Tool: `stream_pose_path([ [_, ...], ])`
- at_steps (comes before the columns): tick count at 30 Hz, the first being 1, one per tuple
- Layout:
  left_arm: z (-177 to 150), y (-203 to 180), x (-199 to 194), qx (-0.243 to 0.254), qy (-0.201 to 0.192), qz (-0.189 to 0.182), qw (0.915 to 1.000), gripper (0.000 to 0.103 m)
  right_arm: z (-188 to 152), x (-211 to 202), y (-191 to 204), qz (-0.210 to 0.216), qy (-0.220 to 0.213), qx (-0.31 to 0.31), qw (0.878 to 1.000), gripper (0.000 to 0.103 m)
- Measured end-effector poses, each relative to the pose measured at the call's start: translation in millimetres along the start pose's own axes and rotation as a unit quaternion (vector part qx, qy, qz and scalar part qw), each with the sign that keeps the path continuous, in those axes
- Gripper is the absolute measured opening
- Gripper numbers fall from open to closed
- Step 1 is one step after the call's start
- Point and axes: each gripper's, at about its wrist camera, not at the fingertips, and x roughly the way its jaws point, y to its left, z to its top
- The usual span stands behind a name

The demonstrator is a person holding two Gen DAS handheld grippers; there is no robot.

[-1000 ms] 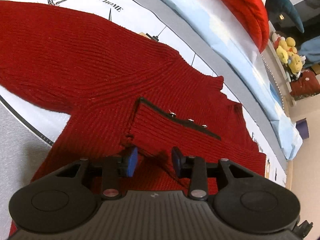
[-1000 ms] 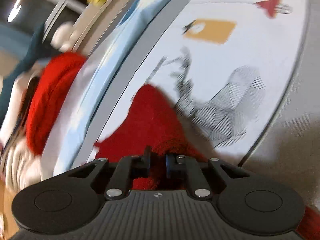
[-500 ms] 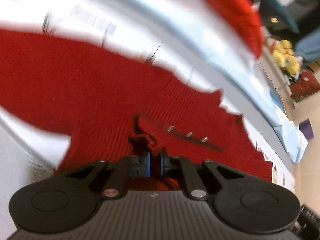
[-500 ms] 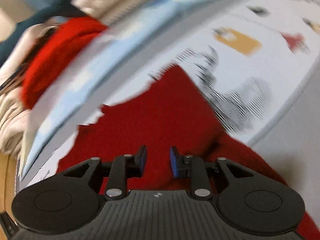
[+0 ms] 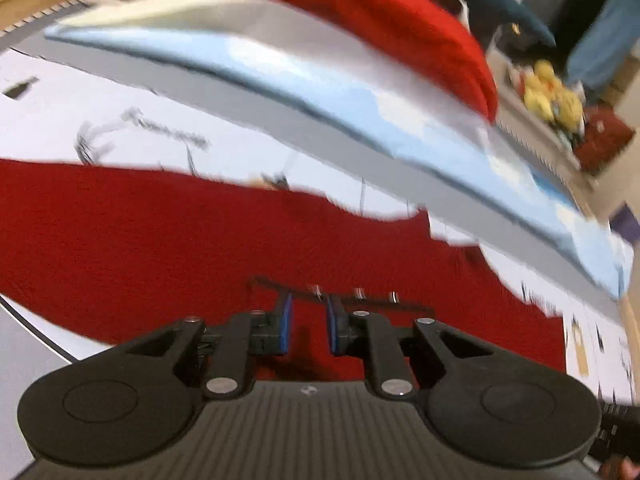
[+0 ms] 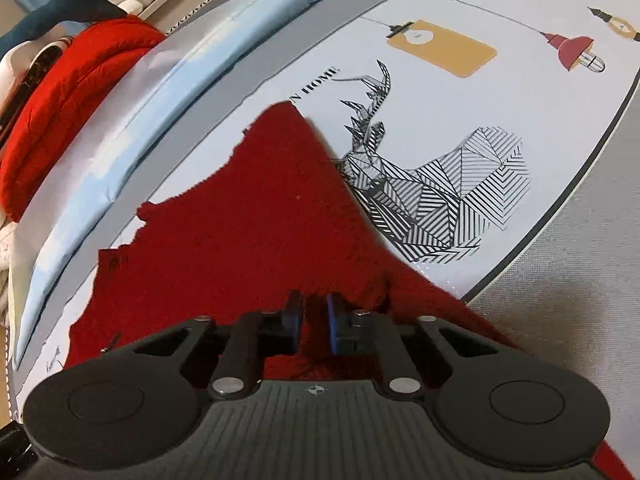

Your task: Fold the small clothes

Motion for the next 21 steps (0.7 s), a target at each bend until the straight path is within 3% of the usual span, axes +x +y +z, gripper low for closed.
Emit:
stream_pose_path([
  [3,-11.1,3.2,27.7,0.013,0.078,0.043,0.9959,0.020,-0.7,-1.5,10.2,0.006,-0.010,-0.027,1.000,0.029],
  [9,-2.9,1.1,4.8,0.019,0.017,0.023,0.9994,0.024,-2.3,-3.4,16.4,-0.005,-0.007,-0.058,0.998,0.034],
  [12,-8.2,10.2,26.2,-0.007,0.084,0.038,0.9957,0.027,-2.2,-4.0,22.6,-0.009,-0.015,-0.090,0.996,0.043],
  [15,0.7,14.4,12.6,-0.028,0.054,0.033,0.9976,0.028,-1.6,3.2,17.6,-0.017,0.015,-0.075,0.997,0.043],
  [17,9.4,17.4,-2.4,-0.019,0.015,0.036,0.9990,0.029,-1.8,-2.7,24.9,-0.024,0.008,-0.083,0.996,0.043],
  [21,19.5,44.7,-10.0,-0.047,0.003,0.050,0.9976,0.029,-5.5,-20.6,44.7,-0.016,-0.010,-0.110,0.994,0.045],
])
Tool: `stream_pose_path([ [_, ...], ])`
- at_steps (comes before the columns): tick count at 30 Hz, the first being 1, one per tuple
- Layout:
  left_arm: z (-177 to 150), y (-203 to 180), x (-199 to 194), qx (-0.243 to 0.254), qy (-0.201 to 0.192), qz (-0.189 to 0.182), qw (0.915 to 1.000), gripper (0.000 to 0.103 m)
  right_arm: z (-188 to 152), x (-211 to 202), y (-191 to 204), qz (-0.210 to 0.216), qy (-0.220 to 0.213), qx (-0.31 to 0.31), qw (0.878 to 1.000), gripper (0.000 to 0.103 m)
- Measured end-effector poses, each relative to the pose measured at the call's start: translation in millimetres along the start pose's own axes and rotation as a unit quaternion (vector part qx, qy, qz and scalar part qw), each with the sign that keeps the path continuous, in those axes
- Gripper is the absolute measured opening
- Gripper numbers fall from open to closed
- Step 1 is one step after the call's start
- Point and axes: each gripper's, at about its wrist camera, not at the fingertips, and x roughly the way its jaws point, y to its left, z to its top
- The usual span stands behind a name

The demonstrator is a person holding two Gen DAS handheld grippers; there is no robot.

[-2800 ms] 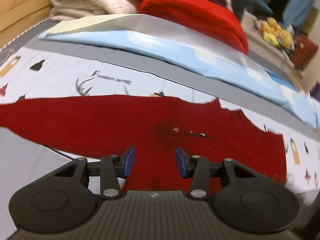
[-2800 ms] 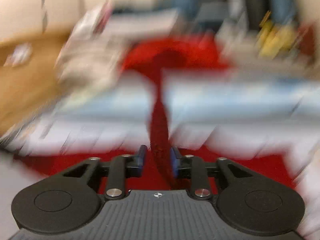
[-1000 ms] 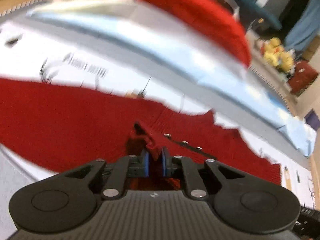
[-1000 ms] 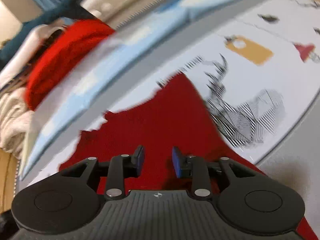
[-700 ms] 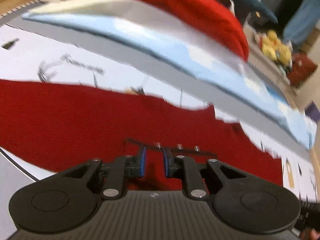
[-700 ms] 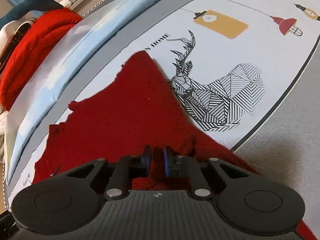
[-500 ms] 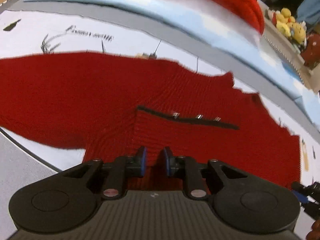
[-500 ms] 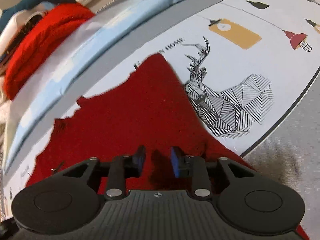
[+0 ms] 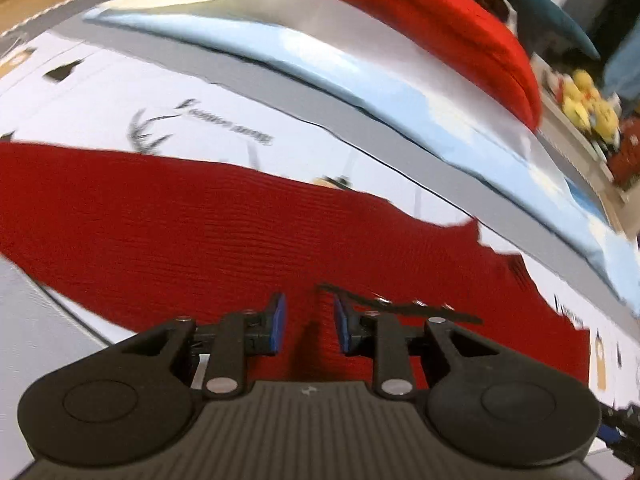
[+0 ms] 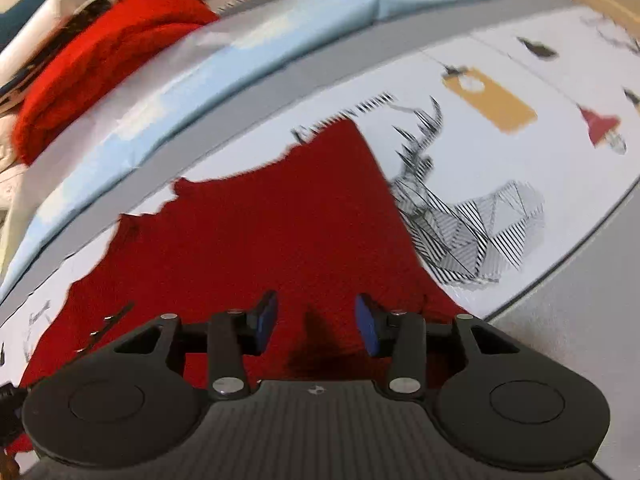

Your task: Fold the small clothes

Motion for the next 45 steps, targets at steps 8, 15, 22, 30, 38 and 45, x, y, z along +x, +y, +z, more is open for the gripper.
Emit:
stream_pose_path([
  [8,29.5,95.1,-14.8,-0.061,-0.026,0.068,0.9955,0.029,-8.7,-30.4,42.8,0.010,-0.032,-0.102,0.994,0.045],
  [15,50.9,209.4,-24.2,-0.207,-0.030,0.115,0.9711,0.039,-16.8,-35.6,59.4,0.015,-0.028,-0.130,0.991,0.045],
  [22,46.5,279.4,-26.6,-0.338,-0.014,0.093,0.9363,0.039,-22.7,-37.0,69.5,0.016,-0.024,-0.143,0.989,0.045],
  [30,47.5,273.8,-16.4,-0.322,-0.010,0.088,0.9425,0.019,-28.6,-34.2,72.7,0.020,-0.014,-0.145,0.989,0.045],
  [38,72.8,171.5,-60.9,-0.123,-0.125,0.127,0.9764,0.005,-28.8,-33.0,68.0,0.025,-0.007,-0.143,0.989,0.045],
  [45,32.3,3.2,-93.4,0.069,-0.178,-0.034,0.9810,0.002,-27.1,-29.3,55.6,0.028,0.005,-0.132,0.991,0.045],
])
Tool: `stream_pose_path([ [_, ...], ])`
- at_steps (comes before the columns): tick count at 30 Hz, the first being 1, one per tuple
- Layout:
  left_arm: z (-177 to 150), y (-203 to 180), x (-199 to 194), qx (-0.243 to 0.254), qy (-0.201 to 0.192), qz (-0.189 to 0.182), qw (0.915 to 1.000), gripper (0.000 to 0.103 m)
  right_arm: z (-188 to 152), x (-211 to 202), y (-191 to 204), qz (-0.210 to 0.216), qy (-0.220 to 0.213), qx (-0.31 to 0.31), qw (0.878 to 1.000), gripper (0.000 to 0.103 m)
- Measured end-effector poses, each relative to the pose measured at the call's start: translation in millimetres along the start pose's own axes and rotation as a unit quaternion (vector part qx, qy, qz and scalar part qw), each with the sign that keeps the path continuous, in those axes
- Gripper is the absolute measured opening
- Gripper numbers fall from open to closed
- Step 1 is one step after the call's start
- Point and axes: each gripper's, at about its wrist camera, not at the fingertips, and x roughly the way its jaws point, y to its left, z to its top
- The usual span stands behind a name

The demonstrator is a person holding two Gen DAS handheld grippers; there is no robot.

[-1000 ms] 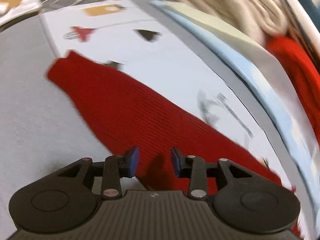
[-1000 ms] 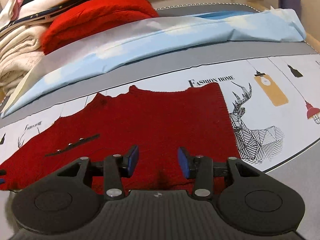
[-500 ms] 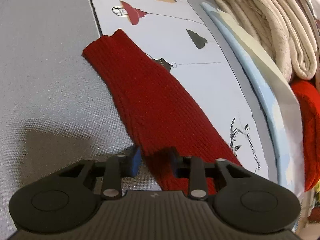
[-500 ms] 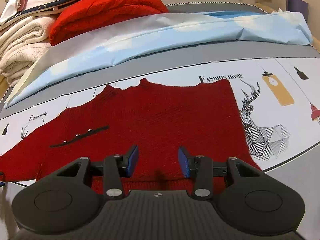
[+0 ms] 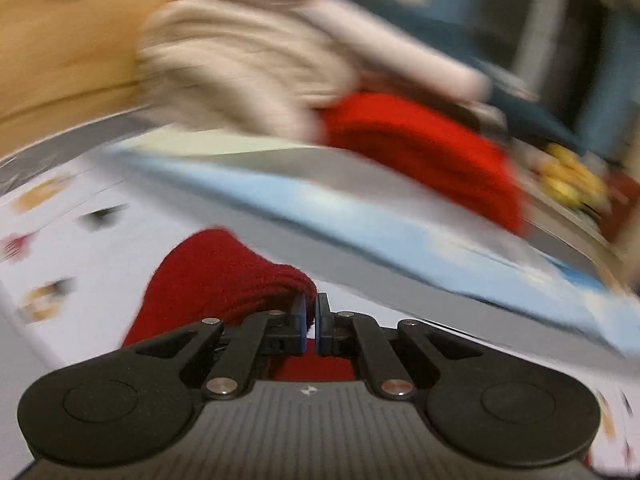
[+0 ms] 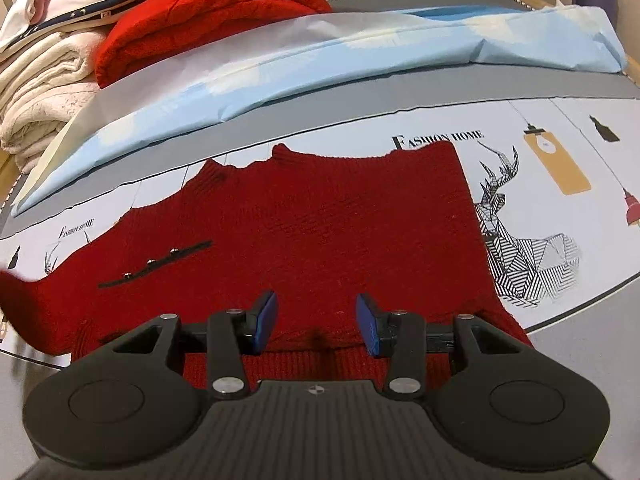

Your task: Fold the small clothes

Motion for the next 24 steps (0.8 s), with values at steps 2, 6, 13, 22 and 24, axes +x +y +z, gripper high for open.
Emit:
stream_pose_path([
  [2,-20.7,-56.0,-8.8,0.039,0.015,-0.101,0.9940,0.003,-0.1,0.8,-3.5,-0.001,0.001,0.005,1.000,0.045],
  [6,-63.2,-123.3,-5.8,0.120,0.110,-0.224,0.9609,0.009,-2.6,5.2,-9.6,0.002,0.008,0.015,1.000,0.045],
  [13,-41.4,-62.6,24.7,-0.001,0.116,-0.128,0.9850,0.009,-7.4,23.6,-25.3,0.011,0.032,0.071,0.997,0.046],
  [22,-45.2,-11.7,73.5,-0.053,0.207,0.028,0.9765,0.011,-6.7,42.2,-29.7,0.038,0.015,0.108,0.993,0.054],
  [24,-45.5,-13.3,78.4,-0.051,0.211,0.026,0.9757,0.011,-5.2,46.8,-34.0,0.031,0.016,0.127,0.991,0.055],
])
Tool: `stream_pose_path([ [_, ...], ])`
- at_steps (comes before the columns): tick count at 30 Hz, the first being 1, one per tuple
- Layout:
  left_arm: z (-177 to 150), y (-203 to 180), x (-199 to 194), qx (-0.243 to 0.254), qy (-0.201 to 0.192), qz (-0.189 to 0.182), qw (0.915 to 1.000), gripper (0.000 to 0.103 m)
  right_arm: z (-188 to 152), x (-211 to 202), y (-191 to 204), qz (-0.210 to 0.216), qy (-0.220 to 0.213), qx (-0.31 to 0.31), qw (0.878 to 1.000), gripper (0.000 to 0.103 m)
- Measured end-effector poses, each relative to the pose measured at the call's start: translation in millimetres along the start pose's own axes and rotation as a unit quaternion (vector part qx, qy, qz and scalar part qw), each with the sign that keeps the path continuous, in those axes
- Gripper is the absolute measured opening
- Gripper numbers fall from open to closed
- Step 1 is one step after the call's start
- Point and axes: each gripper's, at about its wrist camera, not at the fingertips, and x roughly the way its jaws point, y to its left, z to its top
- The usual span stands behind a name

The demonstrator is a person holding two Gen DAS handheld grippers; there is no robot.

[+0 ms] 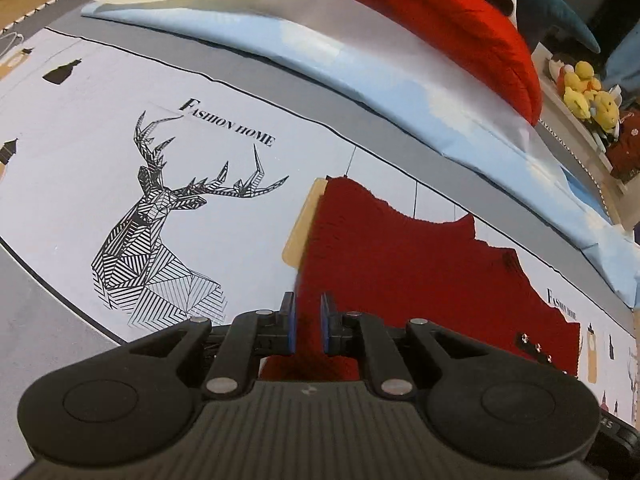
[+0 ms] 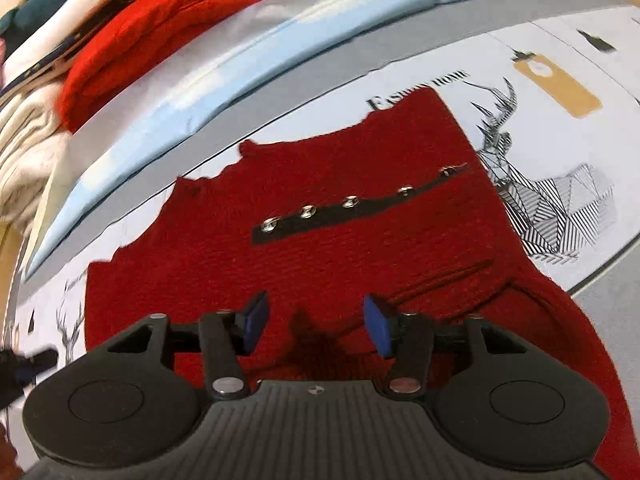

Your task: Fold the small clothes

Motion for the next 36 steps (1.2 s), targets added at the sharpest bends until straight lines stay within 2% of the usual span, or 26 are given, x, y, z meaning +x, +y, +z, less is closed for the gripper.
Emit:
stream_pose_path([
  [2,-1.2,2.9,-8.1,0.009,-0.003,-0.001,1.0000,0.013,2.3,5.6,-7.2,-0.021,0.007,0.028,0.999,0.055],
  [4,-3.5,1.5,-10.9,0.015,-0.004,-0.003,0.9999,0.014,3.6,11.1,-15.3,-0.042,0.011,0.045,0.998,0.049],
  [7,-4.6,3.0,-10.9,0.017,-0.002,-0.006,0.9998,0.014,6.4,10.6,-22.7,-0.043,-0.003,0.062,0.997,0.029],
  [8,-4.8,2.9,-10.0,0.018,-0.002,-0.007,0.9998,0.014,7.3,9.6,-23.9,-0.045,-0.011,0.062,0.997,0.015],
  [9,-5.2,2.6,-9.0,0.018,-0.001,-0.007,0.9998,0.014,7.3,9.1,-25.1,-0.043,-0.015,0.062,0.997,0.011],
  [11,-6.1,2.1,-7.6,0.019,-0.001,-0.007,0.9998,0.014,9.3,7.6,-27.1,-0.030,-0.021,0.066,0.997,0.009],
  [12,-6.3,1.7,-7.1,0.021,-0.001,-0.008,0.9998,0.014,11.3,1.3,-26.8,-0.013,-0.041,0.069,0.997,0.008],
  [14,-6.5,1.9,-6.6,0.022,-0.001,-0.007,0.9997,0.014,18.8,-21.7,-14.7,0.024,-0.107,0.036,0.993,0.008],
  [16,-7.1,2.1,-5.1,0.023,0.002,-0.009,0.9997,0.014,21.7,-47.0,-2.0,0.054,-0.184,-0.003,0.982,0.008],
  [17,-8.1,2.1,-3.5,0.023,0.006,-0.011,0.9997,0.014,22.2,-55.6,1.2,0.060,-0.213,-0.021,0.975,0.008],
  [18,-9.8,2.0,-0.4,0.023,0.012,-0.013,0.9996,0.014,22.9,-57.2,1.4,0.053,-0.222,-0.031,0.973,0.009],
  [19,-11.7,1.6,3.4,0.024,0.020,-0.015,0.9994,0.014,24.6,-51.4,-1.7,0.035,-0.207,-0.026,0.977,0.010],
  [21,-17.0,0.7,12.0,0.026,0.037,-0.013,0.9989,0.014,28.4,-26.5,-17.0,-0.006,-0.128,0.012,0.992,0.015],
  [23,-20.4,-0.2,17.1,0.032,0.044,-0.008,0.9985,0.014,27.2,-9.6,-34.9,-0.059,-0.065,0.063,0.994,0.017],
  [25,-22.0,-0.8,20.6,0.040,0.044,-0.002,0.9982,0.015,25.8,-9.5,-44.9,-0.086,-0.055,0.093,0.990,0.017],
  [27,-23.7,0.2,26.6,0.046,0.051,0.007,0.9976,0.019,27.3,-14.9,-41.9,-0.072,-0.065,0.091,0.991,0.021],
  [28,-24.6,0.9,28.9,0.049,0.056,0.014,0.9971,0.026,29.4,-18.3,-38.8,-0.064,-0.075,0.084,0.992,0.023],
  [30,-24.1,1.9,28.2,0.043,0.056,0.024,0.9972,0.028,31.3,-21.8,-35.2,-0.046,-0.091,0.071,0.992,0.030],
  [34,-19.3,-1.8,19.1,0.029,0.035,-0.009,0.9989,0.030,32.4,-11.6,-47.4,-0.043,-0.061,0.096,0.993,0.033],
  [36,-21.0,-4.9,23.4,0.031,0.043,-0.016,0.9984,0.031,32.7,-7.2,-54.7,-0.040,-0.047,0.120,0.991,0.033],
])
